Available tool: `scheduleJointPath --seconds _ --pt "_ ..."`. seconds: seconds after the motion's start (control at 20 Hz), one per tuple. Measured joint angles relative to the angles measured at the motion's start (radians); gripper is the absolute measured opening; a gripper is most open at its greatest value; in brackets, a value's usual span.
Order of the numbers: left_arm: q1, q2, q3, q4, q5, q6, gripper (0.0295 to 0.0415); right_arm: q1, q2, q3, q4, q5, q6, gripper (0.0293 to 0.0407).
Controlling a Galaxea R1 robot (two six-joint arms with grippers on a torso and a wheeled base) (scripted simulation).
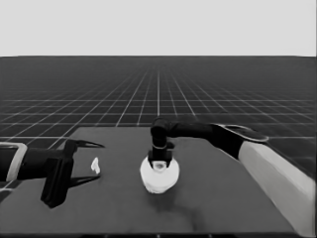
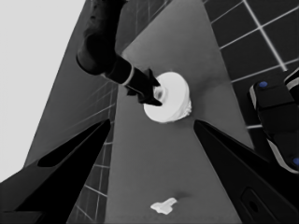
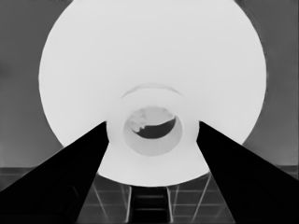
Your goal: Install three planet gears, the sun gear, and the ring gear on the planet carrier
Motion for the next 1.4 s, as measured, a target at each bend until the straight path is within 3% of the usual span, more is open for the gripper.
scheduleJointPath --seconds 0.1,0.3,1.4 --pt "0.0 0.0 0.0 0.0 0.0 0.0 0.0385 0.0 0.007 -0.011 0.0 0.0 -0.002 0.0348" --pt "0.0 0.0 0.0 0.0 0.0 0.0 0.0385 -0.087 0.021 -0.059 -0.083 0.023 -0.031 0.0348" --pt "0.0 0.0 0.0 0.0 0.0 0.0 0.0385 -0.106 0.022 -0.068 -0.094 0.027 0.091 0.0348"
